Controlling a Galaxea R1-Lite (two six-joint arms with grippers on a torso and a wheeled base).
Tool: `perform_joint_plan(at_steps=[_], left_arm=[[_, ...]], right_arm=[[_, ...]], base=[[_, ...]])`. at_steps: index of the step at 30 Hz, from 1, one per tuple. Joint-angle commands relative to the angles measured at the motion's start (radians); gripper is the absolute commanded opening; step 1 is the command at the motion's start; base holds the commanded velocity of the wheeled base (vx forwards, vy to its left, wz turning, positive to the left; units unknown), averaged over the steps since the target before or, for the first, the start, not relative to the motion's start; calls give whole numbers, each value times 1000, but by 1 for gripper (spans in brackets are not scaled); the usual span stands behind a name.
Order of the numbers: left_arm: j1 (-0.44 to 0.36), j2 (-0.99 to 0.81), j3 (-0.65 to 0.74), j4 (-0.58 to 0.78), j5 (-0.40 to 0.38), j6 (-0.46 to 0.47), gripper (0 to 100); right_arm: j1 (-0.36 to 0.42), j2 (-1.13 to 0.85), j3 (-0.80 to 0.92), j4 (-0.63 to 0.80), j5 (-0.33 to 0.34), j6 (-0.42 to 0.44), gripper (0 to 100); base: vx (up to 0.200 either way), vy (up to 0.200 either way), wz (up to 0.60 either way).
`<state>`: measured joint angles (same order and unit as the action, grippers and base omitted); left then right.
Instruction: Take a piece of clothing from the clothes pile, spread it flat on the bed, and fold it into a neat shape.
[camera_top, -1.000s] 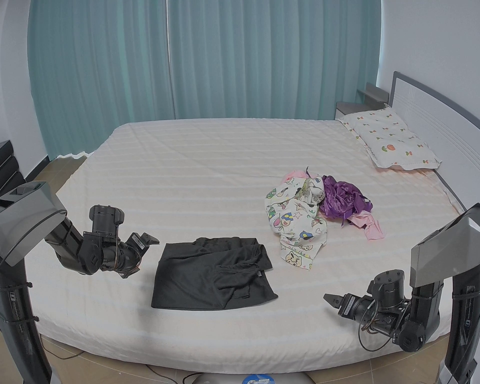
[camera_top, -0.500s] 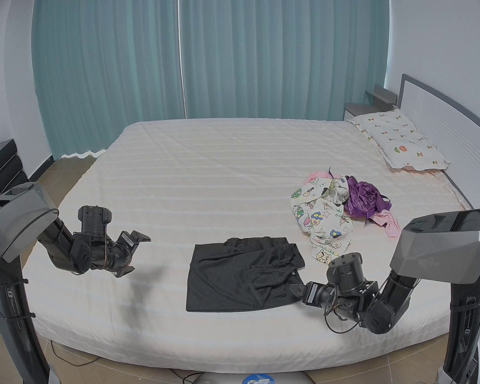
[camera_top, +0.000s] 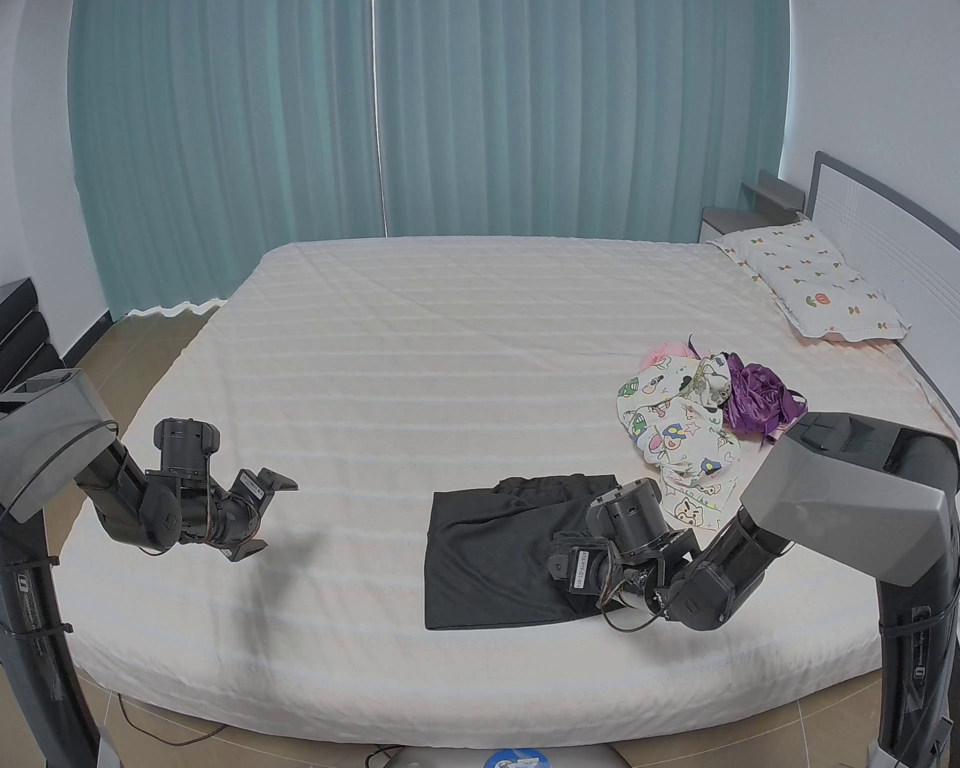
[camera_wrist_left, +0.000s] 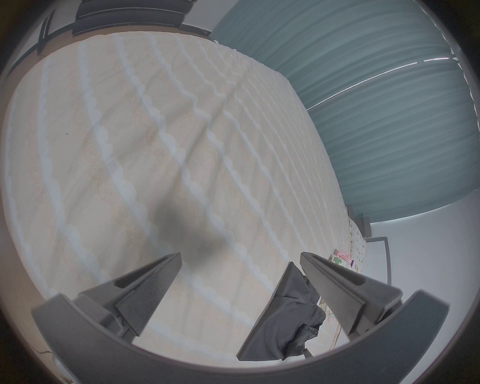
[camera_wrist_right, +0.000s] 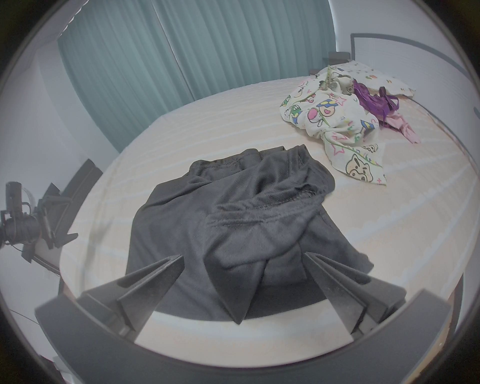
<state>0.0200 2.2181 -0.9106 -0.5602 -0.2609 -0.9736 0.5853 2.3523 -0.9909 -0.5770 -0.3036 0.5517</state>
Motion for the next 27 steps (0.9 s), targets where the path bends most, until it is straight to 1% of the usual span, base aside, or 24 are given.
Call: perform_joint_plan(at_steps=[1, 2, 4, 11, 14, 15, 18, 22, 25, 27], left_arm=[[1, 5, 3, -1, 0, 0, 100], [1, 6, 3, -1, 0, 0, 100], [1, 6, 3, -1, 2, 0, 100], [1, 6, 3, -1, 2, 0, 100], [1, 6, 3, -1, 2, 0, 100], [1, 6, 3, -1, 2, 0, 100], [1, 5, 3, -1, 2, 0, 100], [1, 5, 3, -1, 2, 0, 100], [1, 5, 3, -1, 2, 0, 100], [1, 5, 3, -1, 2, 0, 100]], right_arm=[[2, 42, -60, 49, -29, -41, 100], [2, 64, -81, 52, -48, -61, 100], [2, 85, -109, 62, -61, -73, 100], [10, 93, -114, 52, -57, -75, 100], [10, 84, -95, 57, -54, -82, 100], [5, 90, -69, 54, -55, -115, 100], [-5, 93, -35, 48, -58, -136, 100], [-35, 70, 5, 32, -61, -119, 100], [-56, 45, 41, -34, -60, -118, 100], [-61, 42, 54, -53, -60, -119, 100]], base=[[0, 0, 0], [0, 0, 0], [0, 0, 0], [0, 0, 0], [0, 0, 0], [0, 0, 0], [0, 0, 0], [0, 0, 0], [0, 0, 0], [0, 0, 0]])
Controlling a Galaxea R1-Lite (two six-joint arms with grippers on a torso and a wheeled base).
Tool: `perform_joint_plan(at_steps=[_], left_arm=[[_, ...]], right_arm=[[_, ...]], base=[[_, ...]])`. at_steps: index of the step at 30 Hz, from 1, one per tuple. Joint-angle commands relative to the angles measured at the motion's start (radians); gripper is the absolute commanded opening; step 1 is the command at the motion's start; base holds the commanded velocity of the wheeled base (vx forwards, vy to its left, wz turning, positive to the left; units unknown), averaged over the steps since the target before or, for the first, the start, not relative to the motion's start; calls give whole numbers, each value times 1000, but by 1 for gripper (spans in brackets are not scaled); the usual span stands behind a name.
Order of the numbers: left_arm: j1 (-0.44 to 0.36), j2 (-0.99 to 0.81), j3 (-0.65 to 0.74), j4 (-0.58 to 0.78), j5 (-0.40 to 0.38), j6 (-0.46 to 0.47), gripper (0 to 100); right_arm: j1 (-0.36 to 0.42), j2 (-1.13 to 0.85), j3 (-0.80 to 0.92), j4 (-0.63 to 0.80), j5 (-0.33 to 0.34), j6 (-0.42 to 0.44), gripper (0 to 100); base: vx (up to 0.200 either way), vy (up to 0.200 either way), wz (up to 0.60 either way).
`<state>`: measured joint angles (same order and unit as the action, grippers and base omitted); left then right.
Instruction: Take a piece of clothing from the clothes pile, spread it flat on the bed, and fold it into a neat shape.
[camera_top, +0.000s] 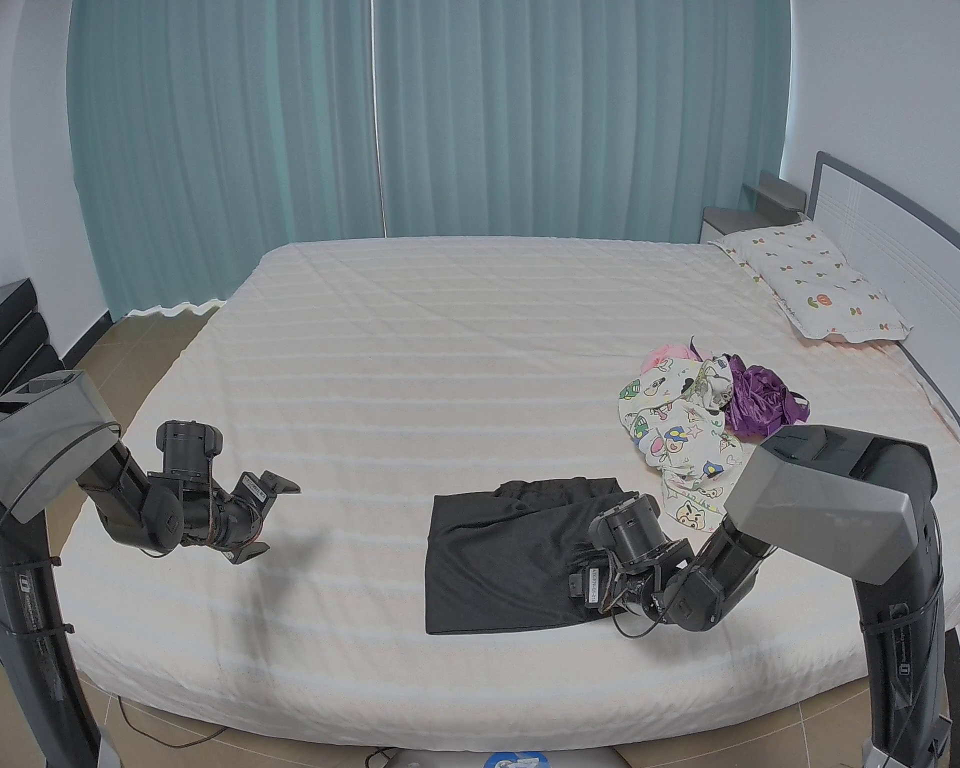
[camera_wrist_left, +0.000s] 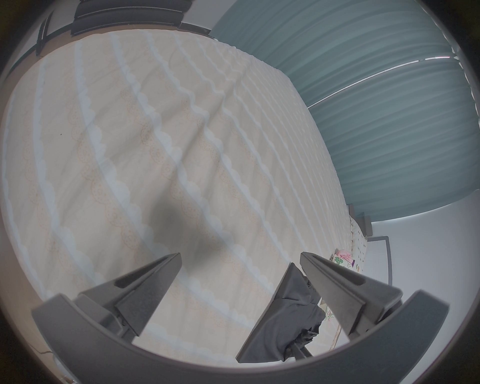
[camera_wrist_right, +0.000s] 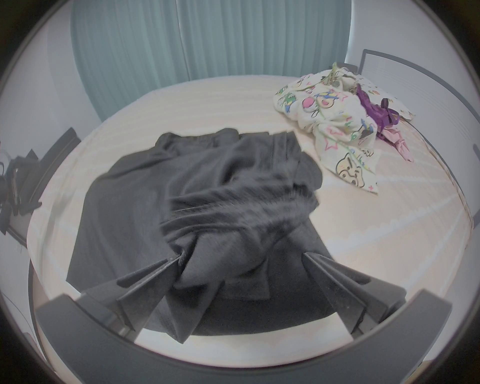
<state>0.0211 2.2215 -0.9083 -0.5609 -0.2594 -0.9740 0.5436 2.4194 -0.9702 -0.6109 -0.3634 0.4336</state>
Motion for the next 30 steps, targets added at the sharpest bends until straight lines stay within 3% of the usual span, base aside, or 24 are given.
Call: perform_joint_plan(at_steps=[1, 17, 23, 30], left_arm=[[0, 1, 0, -1, 0, 0, 100], [0, 1, 0, -1, 0, 0, 100], [0, 1, 2, -1, 0, -2, 100], [0, 1, 0, -1, 0, -2, 100]], right_arm=[[-36, -37, 64, -63, 1, -7, 100], [-125, -85, 150, -52, -9, -21, 100], [-117, -140, 183, 54, -63, -24, 100], [-154, -171, 212, 88, -57, 17, 100]], base=[[0, 0, 0], [0, 0, 0], [0, 0, 0], [0, 0, 0]])
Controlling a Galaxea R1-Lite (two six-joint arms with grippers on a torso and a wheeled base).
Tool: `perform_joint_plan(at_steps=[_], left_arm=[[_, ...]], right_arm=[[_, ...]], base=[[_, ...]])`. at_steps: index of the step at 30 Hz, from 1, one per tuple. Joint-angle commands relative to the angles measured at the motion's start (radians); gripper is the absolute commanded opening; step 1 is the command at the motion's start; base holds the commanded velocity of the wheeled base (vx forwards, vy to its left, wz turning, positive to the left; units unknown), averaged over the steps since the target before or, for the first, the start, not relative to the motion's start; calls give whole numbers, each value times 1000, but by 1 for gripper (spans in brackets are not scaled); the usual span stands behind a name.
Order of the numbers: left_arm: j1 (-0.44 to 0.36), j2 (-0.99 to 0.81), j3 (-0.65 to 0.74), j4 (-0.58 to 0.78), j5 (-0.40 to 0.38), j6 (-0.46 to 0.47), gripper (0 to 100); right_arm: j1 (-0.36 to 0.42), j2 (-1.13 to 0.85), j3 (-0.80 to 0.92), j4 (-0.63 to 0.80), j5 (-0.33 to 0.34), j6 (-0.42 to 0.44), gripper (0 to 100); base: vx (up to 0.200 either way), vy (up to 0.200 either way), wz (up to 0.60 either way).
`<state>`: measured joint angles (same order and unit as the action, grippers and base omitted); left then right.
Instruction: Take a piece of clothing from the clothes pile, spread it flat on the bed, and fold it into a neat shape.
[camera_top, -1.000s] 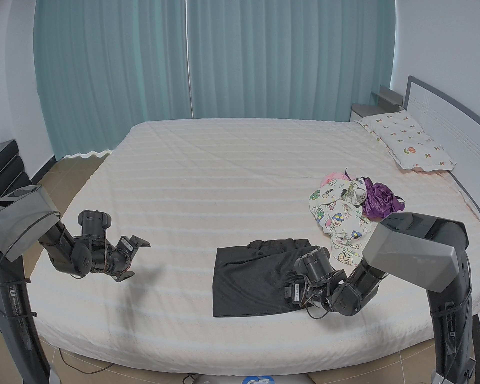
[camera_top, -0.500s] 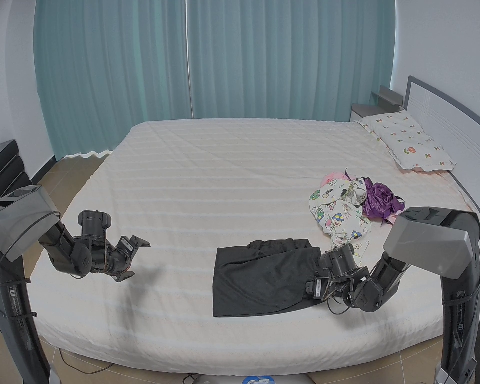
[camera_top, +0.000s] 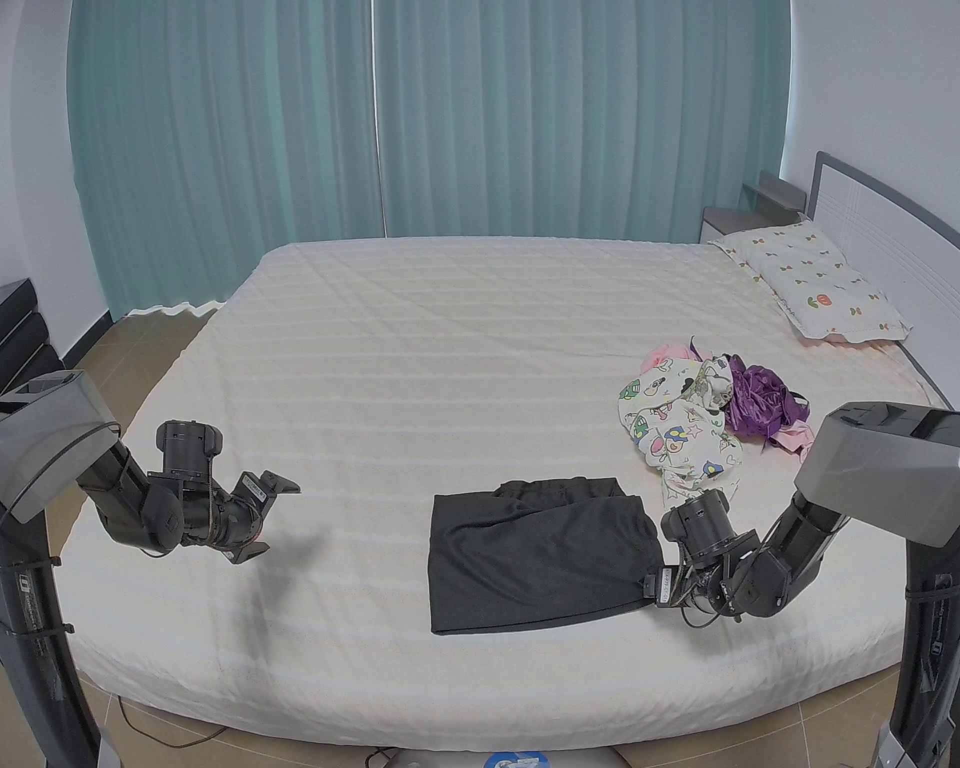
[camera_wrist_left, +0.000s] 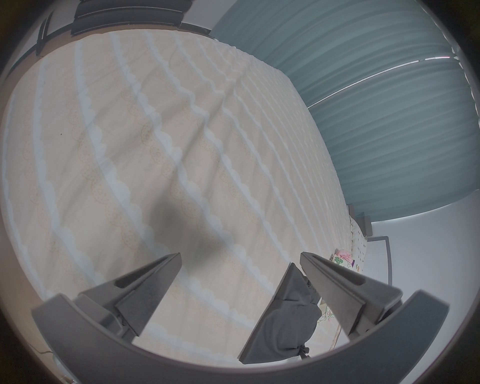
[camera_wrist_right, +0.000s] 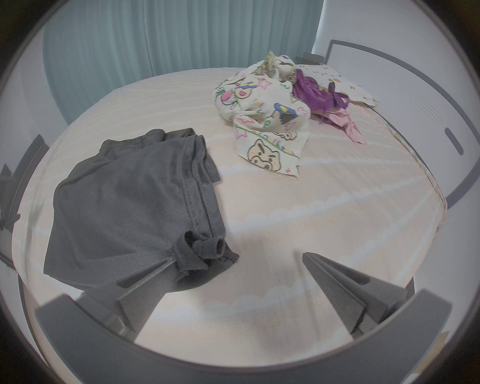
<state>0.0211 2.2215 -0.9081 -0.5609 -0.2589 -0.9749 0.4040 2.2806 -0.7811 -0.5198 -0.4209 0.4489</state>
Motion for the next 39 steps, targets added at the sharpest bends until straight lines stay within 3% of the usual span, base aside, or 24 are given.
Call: perform_joint_plan(at_steps=[1, 6, 10, 17, 18, 21, 31, 39], left_arm=[[0, 1, 2, -1, 0, -1, 100], [0, 1, 2, -1, 1, -1, 100], [0, 1, 2, -1, 1, -1, 100], [0, 1, 2, -1, 1, -1, 100], [0, 0, 5, -1, 1, -1, 100], [0, 0, 5, -1, 1, -1, 100], [-1, -5, 6, 1, 4, -2, 100], [-3, 1, 8, -2, 23, 1, 100]], right_arm=[[-14, -35, 25, -3, 2, 4, 100], [16, -64, 52, -3, 57, 1, 100], [16, -99, 34, -8, 65, -1, 100], [-22, -72, -168, -3, 160, 24, 100], [-13, -23, -228, -3, 172, 66, 100], [-4, 68, -330, 0, 174, 119, 100], [-59, 261, -586, 53, 200, 139, 100], [-79, 307, -673, 80, 248, 188, 100]], base=[[0, 0, 0], [0, 0, 0], [0, 0, 0], [0, 0, 0], [0, 0, 0], [0, 0, 0], [0, 0, 0], [150, 0, 0]])
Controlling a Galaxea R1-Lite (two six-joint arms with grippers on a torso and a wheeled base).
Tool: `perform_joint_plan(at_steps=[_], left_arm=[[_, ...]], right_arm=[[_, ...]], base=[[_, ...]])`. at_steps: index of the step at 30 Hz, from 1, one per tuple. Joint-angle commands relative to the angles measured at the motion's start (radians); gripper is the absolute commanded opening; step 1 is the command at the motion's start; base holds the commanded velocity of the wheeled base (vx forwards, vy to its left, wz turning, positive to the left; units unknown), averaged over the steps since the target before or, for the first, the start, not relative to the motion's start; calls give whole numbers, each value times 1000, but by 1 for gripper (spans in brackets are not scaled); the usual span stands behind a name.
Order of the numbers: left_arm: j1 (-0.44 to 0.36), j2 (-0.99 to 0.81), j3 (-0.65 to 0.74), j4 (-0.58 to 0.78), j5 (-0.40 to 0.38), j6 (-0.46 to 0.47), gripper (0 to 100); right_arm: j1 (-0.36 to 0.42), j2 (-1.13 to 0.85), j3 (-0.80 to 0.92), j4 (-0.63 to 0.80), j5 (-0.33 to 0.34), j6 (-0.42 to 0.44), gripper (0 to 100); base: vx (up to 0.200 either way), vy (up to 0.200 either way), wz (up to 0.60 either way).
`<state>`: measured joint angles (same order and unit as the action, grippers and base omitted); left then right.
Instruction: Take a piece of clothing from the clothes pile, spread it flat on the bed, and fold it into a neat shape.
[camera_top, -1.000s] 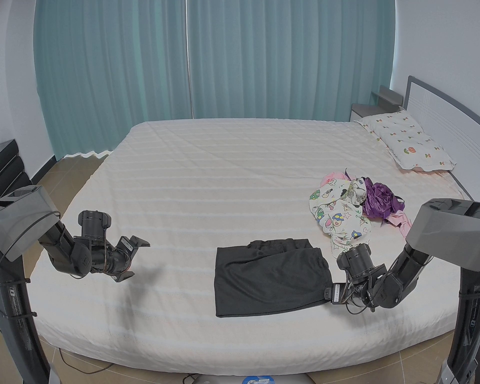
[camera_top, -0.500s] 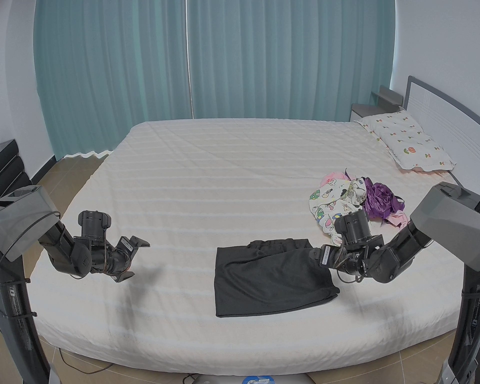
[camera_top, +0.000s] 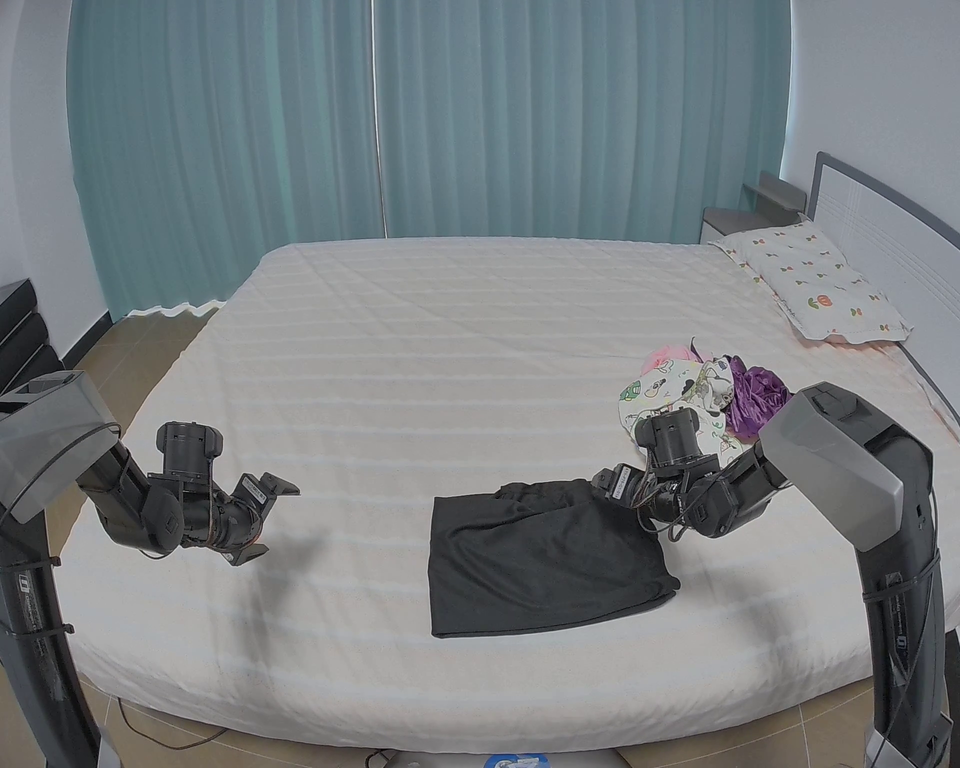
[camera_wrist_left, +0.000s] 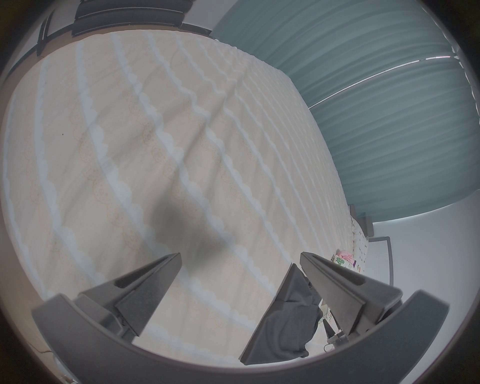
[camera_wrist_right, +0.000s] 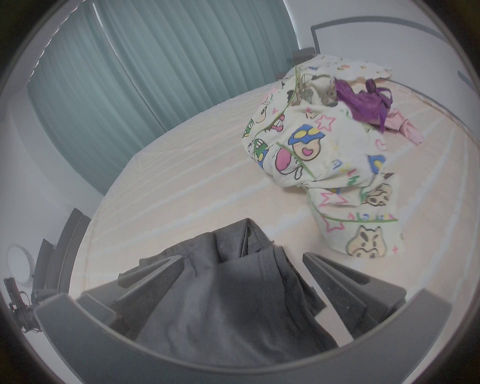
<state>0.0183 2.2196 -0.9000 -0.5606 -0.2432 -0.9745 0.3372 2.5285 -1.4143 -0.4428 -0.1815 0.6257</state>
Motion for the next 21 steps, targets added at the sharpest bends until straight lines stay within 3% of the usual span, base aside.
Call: perform_joint_plan(at_steps=[1, 10, 11, 21], left_arm=[[-1, 3, 0, -2, 7, 0, 100], [-1, 5, 0, -2, 7, 2, 100], [-1, 5, -2, -1, 7, 2, 100], [-1, 5, -4, -2, 7, 2, 100]], right_arm=[[-17, 59, -43, 3, 13, 19, 100], [-14, 38, -6, 3, 42, 55, 100], [-14, 30, 1, 4, 45, 71, 0], [-20, 22, 29, -10, 79, 92, 0]], base=[[0, 0, 0], [0, 0, 0], [0, 0, 0], [0, 0, 0]])
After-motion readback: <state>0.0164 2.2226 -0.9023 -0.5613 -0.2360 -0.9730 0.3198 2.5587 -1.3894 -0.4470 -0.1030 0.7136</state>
